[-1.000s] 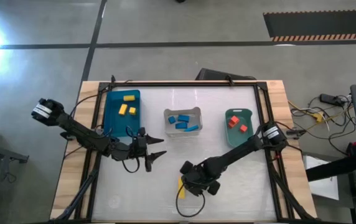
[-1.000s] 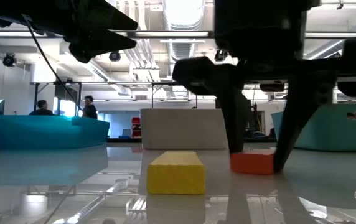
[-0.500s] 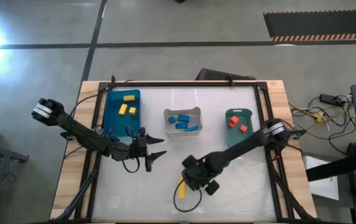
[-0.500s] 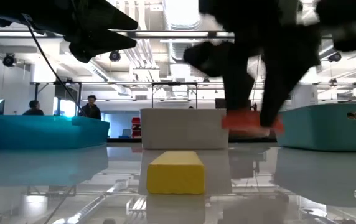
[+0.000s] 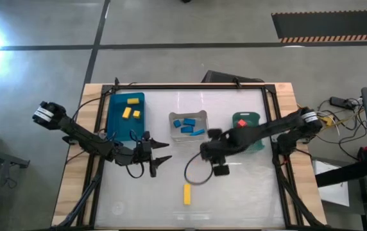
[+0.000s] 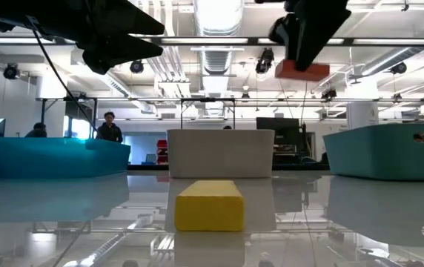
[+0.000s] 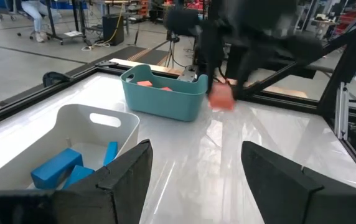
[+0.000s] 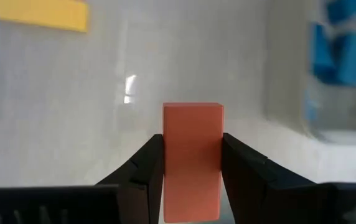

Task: Sort & place blocks by color
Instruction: Put the orange block into the green bin

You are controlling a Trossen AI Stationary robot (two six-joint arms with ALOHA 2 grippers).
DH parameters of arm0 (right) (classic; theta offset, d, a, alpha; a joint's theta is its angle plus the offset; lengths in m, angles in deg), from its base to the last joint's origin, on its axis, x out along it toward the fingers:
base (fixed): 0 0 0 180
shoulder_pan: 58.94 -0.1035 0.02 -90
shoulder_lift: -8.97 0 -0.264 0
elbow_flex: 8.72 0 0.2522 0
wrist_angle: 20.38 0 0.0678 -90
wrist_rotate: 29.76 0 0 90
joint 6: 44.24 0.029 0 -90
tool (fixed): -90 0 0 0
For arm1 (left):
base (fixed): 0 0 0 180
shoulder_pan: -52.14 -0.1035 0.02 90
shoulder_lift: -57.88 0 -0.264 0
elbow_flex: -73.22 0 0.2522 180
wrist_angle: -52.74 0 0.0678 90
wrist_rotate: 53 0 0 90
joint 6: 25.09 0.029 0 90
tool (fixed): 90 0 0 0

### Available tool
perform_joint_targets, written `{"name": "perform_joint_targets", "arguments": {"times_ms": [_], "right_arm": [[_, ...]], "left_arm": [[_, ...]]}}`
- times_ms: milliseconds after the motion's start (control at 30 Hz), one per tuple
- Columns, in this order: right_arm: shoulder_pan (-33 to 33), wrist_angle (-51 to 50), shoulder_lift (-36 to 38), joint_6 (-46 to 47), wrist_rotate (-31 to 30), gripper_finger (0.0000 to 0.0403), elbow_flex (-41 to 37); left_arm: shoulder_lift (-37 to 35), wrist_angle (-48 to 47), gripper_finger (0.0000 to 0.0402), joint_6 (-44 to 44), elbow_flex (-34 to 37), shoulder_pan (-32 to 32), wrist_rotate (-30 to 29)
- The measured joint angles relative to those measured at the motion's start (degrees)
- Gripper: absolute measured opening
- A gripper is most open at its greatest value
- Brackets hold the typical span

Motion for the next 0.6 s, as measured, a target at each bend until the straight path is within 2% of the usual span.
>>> {"name": "perform_joint_targets", "arguments": {"times_ms": [100,233,600], "right_arm": [[3.1,-4.1,3.3,2.1,-0.7,0.0115,-0.1],[6.8,-7.3,6.7,2.8,-4.6,0.0115,-0.8],[13.1,-8.3,10.8,0.8,-4.3,0.0115,-3.3]], "left_arm": [[0.0,0.0,0.0231,0.0,0.0,0.0,0.0],[0.0,0.0,0.0231,0.0,0.0,0.0,0.0],[0.0,0.0,0.0231,0.0,0.0,0.0,0.0]]}}
